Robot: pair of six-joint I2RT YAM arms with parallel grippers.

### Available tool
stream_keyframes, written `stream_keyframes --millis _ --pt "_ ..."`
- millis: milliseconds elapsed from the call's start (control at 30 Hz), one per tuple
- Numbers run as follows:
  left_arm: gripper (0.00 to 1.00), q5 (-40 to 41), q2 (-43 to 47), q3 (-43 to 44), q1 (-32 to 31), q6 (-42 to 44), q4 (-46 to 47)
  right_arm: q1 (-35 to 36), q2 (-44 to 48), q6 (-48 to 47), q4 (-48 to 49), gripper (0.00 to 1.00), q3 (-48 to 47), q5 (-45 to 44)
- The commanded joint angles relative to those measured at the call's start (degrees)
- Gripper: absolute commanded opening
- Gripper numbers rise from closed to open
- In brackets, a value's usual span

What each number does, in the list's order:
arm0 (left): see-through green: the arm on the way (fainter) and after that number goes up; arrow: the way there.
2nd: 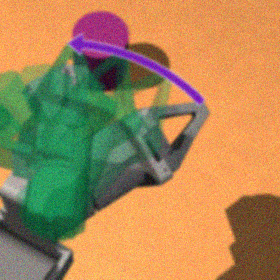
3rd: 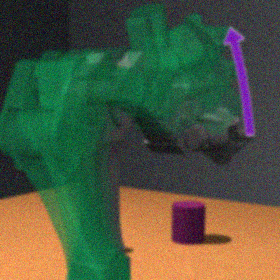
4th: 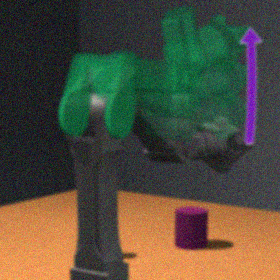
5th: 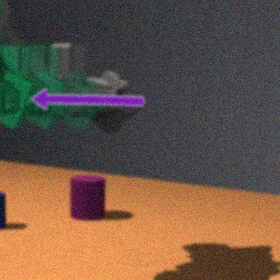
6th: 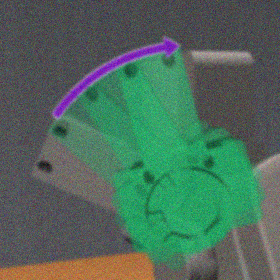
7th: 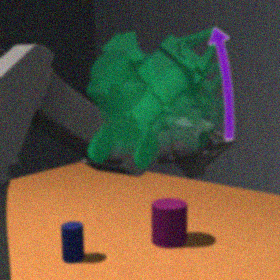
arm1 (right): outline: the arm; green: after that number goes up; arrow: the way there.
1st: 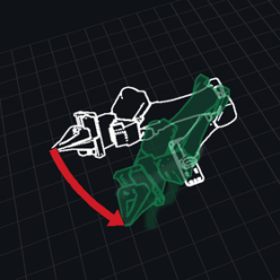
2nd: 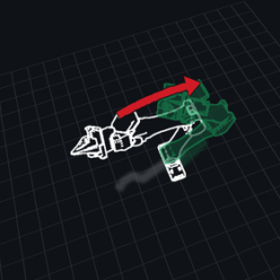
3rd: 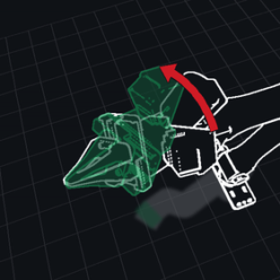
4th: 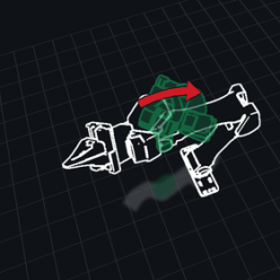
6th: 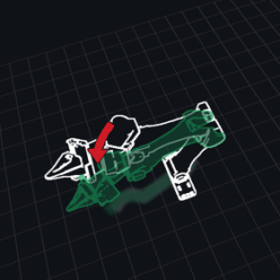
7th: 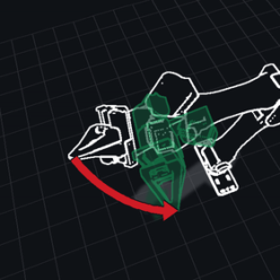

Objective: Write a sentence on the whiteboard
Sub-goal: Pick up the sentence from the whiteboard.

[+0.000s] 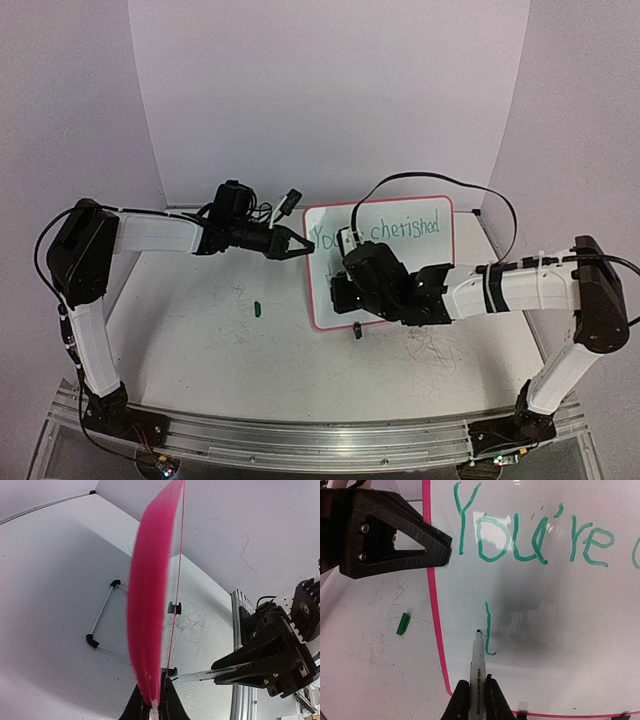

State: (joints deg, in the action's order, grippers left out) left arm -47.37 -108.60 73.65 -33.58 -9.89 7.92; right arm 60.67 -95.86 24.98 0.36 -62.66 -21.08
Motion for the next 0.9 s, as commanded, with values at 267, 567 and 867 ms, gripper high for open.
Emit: stream_keyframes --millis 267,567,867 --pt "0.0 3.7 1.46 0.28 -0.08 3.25 -1.24 -0.11 -1.45 1.72 -3.3 0.0 -3.22 -6.43" --pt "0.0 4.11 1.57 -0.06 -0.08 3.53 -1.33 0.18 7.45 3.04 -6.75 0.0 -1.14 -8.14" --pt "0.0 4.22 1.44 0.18 -0.19 3.72 -1.61 0.06 10.94 -2.8 -2.17 0.0 1.85 -0.93"
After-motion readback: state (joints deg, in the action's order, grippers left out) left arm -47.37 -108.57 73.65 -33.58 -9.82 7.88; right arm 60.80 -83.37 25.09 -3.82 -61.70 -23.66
